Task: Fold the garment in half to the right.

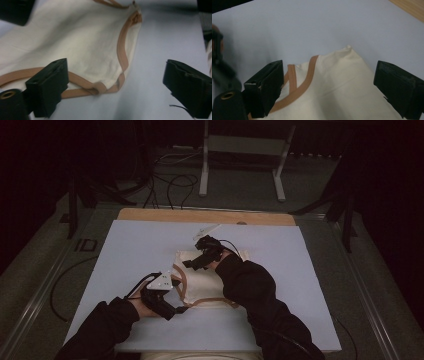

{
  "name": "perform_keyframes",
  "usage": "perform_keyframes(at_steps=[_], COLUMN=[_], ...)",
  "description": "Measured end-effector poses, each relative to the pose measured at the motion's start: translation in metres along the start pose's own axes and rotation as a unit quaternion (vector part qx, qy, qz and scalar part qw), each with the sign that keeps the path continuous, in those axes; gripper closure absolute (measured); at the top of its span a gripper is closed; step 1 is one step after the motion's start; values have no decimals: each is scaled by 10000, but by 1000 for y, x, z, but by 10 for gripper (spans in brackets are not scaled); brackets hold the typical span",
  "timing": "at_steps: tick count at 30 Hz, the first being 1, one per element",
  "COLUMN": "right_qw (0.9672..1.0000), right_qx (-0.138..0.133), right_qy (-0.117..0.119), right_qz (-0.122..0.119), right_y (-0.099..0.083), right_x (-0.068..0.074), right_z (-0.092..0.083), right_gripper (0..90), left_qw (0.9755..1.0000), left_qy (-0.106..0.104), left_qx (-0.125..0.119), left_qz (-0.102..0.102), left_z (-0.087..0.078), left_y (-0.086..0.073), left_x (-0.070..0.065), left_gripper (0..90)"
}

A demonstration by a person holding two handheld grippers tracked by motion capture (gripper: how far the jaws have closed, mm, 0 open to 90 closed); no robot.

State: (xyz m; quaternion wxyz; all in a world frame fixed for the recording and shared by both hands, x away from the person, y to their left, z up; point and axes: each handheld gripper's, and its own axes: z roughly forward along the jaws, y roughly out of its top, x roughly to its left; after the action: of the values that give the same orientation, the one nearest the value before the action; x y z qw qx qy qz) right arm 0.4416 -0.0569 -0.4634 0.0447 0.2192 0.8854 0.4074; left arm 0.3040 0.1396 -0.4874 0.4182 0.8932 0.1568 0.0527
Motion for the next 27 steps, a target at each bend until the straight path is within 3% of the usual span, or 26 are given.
perform_keyframes(at_steps=[9,16,18,22,27], right_qw=[10000,9998,9998,9997,9994], right_qx=[76,209,208,257,325], right_qy=[56,35,61,42,-63], right_qz=[25,-9,-25,-43,-50], right_y=[0,1,1,3,3], right_x=[-1,-3,-2,-2,-5], right_z=[17,26,27,28,32], right_gripper=[94,97,124,132,156], left_qw=[9980,9960,9969,9975,9980], left_qy=[-110,101,136,33,56], left_qx=[472,666,608,539,501], left_qz=[410,586,483,459,383], left_z=[20,32,33,35,35], left_y=[-6,-12,-11,-12,-11], left_x=[-3,0,1,3,4], left_gripper=[256,420,489,628,834])
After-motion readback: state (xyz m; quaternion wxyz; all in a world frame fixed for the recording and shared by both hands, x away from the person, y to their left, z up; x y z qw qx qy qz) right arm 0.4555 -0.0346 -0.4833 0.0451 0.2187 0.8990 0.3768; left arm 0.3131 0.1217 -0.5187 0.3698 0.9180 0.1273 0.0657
